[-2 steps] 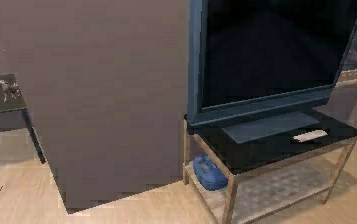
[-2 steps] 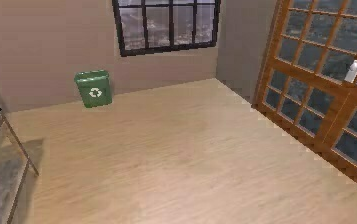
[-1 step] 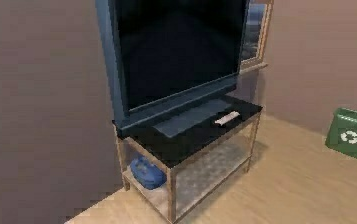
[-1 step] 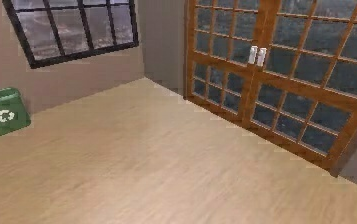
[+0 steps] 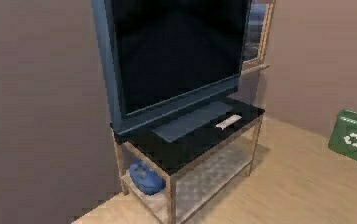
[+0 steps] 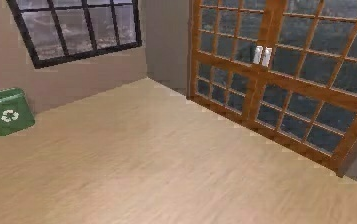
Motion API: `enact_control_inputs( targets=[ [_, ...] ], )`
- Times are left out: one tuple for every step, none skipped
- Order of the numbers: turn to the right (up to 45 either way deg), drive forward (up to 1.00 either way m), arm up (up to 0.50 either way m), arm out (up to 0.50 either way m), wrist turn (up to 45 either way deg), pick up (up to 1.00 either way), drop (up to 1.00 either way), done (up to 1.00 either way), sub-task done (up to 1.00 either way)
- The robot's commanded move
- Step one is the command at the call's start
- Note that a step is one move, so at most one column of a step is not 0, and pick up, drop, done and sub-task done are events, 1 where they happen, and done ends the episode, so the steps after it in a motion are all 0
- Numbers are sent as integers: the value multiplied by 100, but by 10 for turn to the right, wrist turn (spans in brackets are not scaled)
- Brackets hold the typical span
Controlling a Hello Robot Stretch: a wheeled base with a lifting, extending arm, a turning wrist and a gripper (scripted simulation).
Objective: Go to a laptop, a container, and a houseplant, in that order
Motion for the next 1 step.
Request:
enact_control_inputs(
  targets=[
    [-450, 0, 0, 0, 0, 0, 0, 0, 0]
  ],
)
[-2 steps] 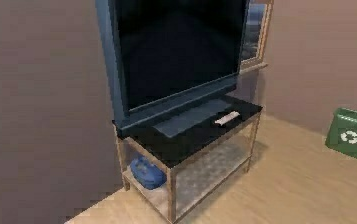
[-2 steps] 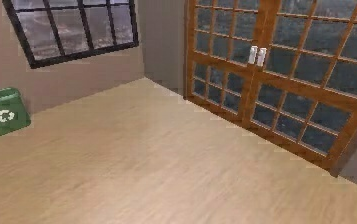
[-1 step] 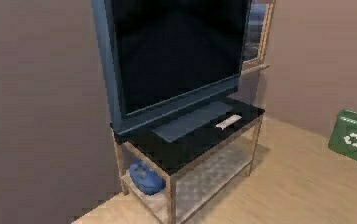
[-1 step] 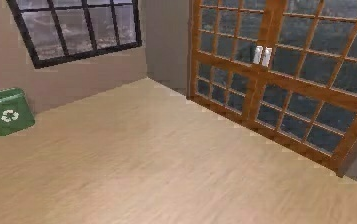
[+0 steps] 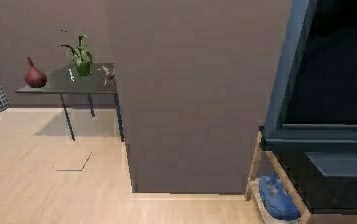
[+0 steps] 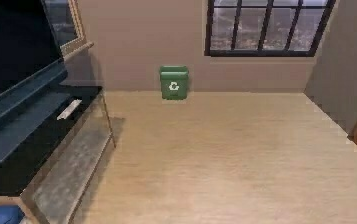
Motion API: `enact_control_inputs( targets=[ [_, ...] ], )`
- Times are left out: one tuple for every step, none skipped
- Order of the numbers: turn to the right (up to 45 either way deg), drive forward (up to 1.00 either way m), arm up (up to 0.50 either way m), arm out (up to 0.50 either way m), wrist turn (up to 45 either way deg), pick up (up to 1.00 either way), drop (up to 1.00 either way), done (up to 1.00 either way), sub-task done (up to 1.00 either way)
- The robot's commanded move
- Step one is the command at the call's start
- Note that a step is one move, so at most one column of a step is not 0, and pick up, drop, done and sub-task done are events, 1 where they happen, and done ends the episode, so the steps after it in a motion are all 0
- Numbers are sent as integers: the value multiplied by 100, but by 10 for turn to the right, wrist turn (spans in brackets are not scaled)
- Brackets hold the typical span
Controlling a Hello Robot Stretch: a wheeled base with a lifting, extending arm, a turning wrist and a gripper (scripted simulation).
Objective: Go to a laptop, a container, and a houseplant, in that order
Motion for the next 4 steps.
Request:
enact_control_inputs(
  targets=[
    [-330, 0, 0, 0, 0, 0, 0, 0, 0],
    [0, 30, 0, 0, 0, 0, 0, 0, 0],
    [-240, 0, 0, 0, 0, 0, 0, 0, 0],
    [0, 100, 0, 0, 0, 0, 0, 0, 0]
  ],
)
